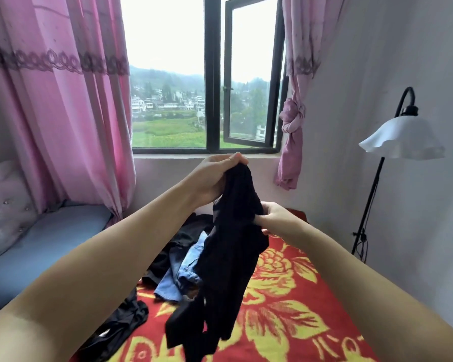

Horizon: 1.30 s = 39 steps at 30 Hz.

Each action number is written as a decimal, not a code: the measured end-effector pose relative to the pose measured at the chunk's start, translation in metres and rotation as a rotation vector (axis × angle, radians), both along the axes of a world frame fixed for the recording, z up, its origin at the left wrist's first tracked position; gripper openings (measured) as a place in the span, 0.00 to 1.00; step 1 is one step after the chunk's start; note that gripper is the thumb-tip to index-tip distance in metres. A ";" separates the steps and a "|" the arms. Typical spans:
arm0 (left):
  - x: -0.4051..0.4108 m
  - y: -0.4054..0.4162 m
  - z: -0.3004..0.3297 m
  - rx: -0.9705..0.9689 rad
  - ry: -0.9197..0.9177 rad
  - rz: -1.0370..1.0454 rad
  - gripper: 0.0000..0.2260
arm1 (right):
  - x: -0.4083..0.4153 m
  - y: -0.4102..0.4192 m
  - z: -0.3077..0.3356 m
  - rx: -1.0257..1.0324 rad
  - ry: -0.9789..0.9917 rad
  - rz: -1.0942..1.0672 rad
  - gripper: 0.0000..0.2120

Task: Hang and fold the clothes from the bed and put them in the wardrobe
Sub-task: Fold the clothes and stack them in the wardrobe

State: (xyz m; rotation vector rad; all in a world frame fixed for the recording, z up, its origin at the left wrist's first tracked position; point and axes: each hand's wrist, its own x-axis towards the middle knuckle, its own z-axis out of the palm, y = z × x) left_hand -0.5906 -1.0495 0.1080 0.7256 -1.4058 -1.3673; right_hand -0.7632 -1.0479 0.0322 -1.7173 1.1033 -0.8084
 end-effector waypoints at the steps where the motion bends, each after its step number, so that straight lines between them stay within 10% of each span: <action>1: 0.000 0.002 0.001 -0.009 -0.015 0.002 0.14 | 0.003 0.001 0.000 -0.030 0.023 -0.017 0.05; 11: 0.027 0.008 0.005 0.023 -0.302 0.157 0.07 | -0.001 0.001 0.002 -0.049 -0.140 -0.155 0.12; 19: 0.049 -0.003 0.002 -0.327 -1.557 0.225 0.12 | -0.005 -0.007 0.030 -0.037 -0.217 -0.279 0.10; 24: 0.038 -0.009 -0.006 -0.545 -1.217 0.688 0.08 | 0.009 0.017 0.059 -0.128 0.425 0.053 0.07; 29: 0.028 -0.005 -0.056 -0.356 -0.351 0.505 0.13 | 0.007 0.013 0.098 -0.186 -0.060 -0.137 0.05; 32: 0.012 0.000 -0.123 -0.140 -0.509 0.101 0.38 | 0.004 0.011 0.121 -0.137 -0.353 -0.218 0.08; 36: -0.004 -0.013 -0.170 -0.186 -0.546 0.422 0.02 | -0.014 0.012 0.138 -0.101 -0.481 -0.256 0.14; 39: 0.026 -0.033 -0.168 -0.067 -0.662 0.654 0.06 | -0.047 0.006 0.119 -0.123 -0.497 -0.397 0.10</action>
